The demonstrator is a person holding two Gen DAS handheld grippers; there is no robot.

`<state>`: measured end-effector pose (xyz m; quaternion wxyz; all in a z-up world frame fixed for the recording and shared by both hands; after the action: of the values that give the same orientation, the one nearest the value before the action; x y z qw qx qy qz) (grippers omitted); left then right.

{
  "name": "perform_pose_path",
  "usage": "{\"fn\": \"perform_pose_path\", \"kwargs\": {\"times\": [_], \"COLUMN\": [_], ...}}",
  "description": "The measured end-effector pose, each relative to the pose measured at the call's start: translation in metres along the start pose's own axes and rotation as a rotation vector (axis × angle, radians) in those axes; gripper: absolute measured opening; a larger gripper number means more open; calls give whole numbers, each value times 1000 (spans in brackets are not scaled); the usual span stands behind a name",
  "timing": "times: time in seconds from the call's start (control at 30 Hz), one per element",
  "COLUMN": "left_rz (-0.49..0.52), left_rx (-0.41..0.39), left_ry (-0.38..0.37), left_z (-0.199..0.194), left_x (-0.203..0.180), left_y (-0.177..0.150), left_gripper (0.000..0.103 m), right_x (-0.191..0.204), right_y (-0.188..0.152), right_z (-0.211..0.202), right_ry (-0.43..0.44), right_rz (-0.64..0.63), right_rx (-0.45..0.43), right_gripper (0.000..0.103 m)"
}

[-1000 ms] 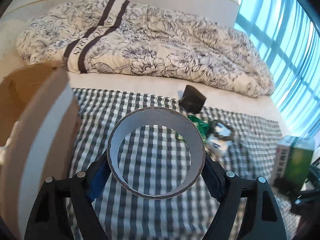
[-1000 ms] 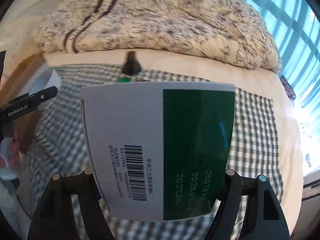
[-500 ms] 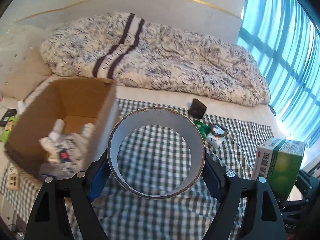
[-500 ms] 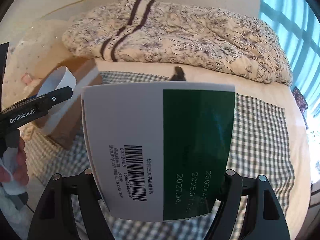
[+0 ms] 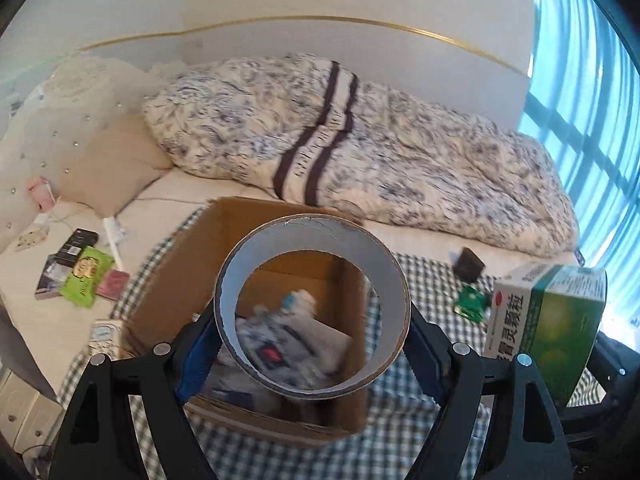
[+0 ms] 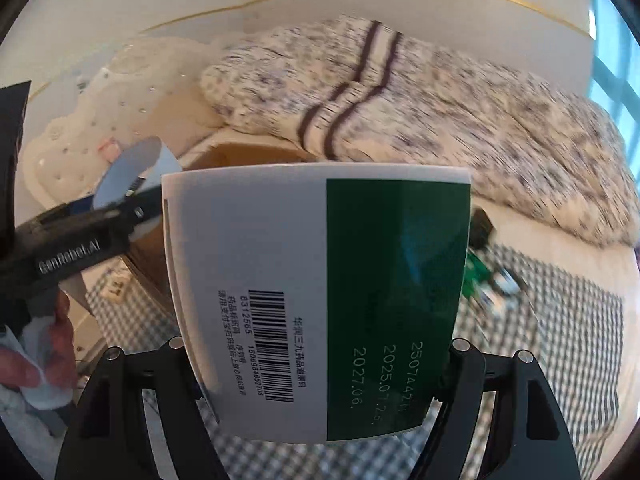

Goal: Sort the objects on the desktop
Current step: 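Carry the medicine box and tape roll over the cardboard box, then open both tools to drop the medicine box and tape roll into the box, then move both tools back over the items on the gingham sheet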

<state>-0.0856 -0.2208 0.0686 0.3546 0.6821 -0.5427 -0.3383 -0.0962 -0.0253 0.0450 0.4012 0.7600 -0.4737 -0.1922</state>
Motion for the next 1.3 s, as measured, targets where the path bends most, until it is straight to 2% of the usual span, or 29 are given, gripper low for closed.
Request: {"fn": "perform_pose_path", "kwargs": {"times": [0.2,0.43,0.67,0.77,0.8,0.83,0.87,0.9,1.07,1.3], "left_rz": [-41,-72,-127,-132,-136,-147,-155,-161,-164,-136], "left_rx": [-8,44,33,23,19,16,7,-3,2,15], "left_ry": [35,58,69,84,93,103,107,103,99,89], "left_z": [14,46,58,59,58,57,56,53,48,38], "left_x": [37,62,77,79,80,81,82,82,78,62], "left_y": [6,-6,-6,-4,-4,-3,-2,-2,-1,-3], "left_gripper": [84,84,84,88,98,103,103,103,103,103], "right_x": [40,63,78,85,86,86,86,87,84,58], "right_y": [26,32,30,33,34,34,34,34,36,35], "right_z": [33,77,113,113,111,106,102,100,86,65], "right_ry": [53,61,83,116,117,98,66,52,42,15], "right_rz": [-40,-55,-81,-94,-95,-98,-105,-113,-137,-87], "right_rx": [-15,9,38,-11,-44,-89,-129,-149,-193,-223], "right_gripper": [76,76,77,79,82,86,95,98,98,98]}}
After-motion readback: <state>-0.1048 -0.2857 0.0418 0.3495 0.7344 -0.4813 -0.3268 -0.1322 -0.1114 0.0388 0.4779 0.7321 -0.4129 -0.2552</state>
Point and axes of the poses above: each gripper's, at about its wrist camera, not at the fingertips, and z roughly the way its jaws point, x to its left, y to its top, the point moved 1 cm from there along z, roughly the way its jaws point, and after that the axes turned 9 degrees about -x, right-handed, at the moved point
